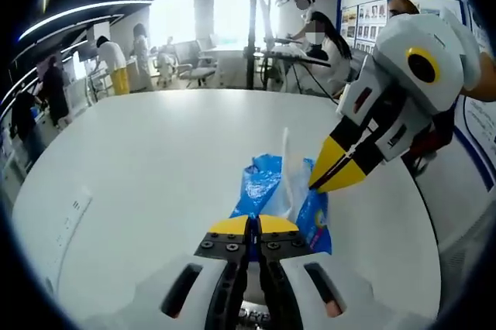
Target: Operate the shoe box by opening the lid, removing the specified soft item, and placing it in the target area until the item is outside and the box remains undamaged.
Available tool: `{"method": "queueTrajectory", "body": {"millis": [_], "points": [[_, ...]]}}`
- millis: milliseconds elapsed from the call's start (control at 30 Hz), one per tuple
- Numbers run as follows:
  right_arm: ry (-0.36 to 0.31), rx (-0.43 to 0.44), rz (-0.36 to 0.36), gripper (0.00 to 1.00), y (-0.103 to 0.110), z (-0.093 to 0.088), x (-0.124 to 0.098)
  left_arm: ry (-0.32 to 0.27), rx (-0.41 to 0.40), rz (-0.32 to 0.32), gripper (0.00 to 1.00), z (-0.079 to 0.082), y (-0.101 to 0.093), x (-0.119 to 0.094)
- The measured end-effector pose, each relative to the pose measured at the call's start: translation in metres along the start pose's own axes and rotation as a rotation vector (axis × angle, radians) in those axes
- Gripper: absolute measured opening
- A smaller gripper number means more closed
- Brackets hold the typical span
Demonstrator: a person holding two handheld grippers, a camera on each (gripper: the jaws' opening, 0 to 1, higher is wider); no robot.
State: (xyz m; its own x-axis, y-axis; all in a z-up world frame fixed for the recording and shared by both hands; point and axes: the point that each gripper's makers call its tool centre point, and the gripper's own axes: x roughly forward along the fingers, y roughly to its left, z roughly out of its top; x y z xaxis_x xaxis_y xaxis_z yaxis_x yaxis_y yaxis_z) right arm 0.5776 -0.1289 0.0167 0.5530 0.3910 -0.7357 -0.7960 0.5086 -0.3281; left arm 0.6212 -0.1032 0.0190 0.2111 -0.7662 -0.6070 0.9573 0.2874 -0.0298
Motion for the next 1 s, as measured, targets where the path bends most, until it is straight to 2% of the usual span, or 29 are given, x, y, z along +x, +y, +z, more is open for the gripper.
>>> {"method": "queueTrajectory", "body": {"millis": [300, 400, 633, 833, 1000], "points": [[-0.003, -0.003, -0.002, 0.08, 0.002, 0.004, -0.005, 0.024, 0.016, 0.019, 0.11, 0.001, 0.003, -0.014], [-0.008, 0.006, -0.004, 0.09, 0.003, 0.007, -0.009, 0.041, 0.026, 0.047, 0.12, 0.0, 0.007, -0.02], [-0.024, 0.054, -0.004, 0.15, 0.009, 0.015, -0.019, 0.049, 0.012, 0.087, 0.17, 0.007, 0.015, -0.051], [-0.031, 0.088, -0.006, 0.18, 0.014, 0.02, -0.027, 0.095, -0.036, 0.096, 0.23, 0.0, 0.007, -0.075], [-0.042, 0.111, 0.001, 0.24, 0.019, 0.026, -0.035, 0.095, -0.067, 0.097, 0.29, -0.001, -0.004, -0.092]]}}
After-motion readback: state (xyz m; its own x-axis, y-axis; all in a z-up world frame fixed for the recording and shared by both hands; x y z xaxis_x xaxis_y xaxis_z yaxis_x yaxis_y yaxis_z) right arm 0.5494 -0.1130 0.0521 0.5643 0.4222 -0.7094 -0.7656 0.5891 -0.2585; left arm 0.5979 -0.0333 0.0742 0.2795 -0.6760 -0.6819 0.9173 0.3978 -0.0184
